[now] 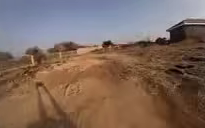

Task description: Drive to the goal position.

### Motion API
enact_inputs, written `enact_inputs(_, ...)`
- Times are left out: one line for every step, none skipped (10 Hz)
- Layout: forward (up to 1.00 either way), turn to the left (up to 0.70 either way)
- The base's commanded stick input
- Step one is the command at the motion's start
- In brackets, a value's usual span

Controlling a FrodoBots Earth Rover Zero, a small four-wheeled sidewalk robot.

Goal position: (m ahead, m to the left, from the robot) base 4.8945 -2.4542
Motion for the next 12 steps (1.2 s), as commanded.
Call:
enact_inputs(0.70, 0.00)
enact_inputs(0.70, 0.00)
enact_inputs(0.70, 0.00)
enact_inputs(0.70, 0.00)
enact_inputs(0.70, 0.00)
enact_inputs(0.70, 0.00)
enact_inputs(0.70, 0.00)
enact_inputs(0.70, 0.00)
enact_inputs(0.70, 0.00)
enact_inputs(0.70, 0.00)
enact_inputs(0.70, 0.00)
enact_inputs(0.70, 0.00)
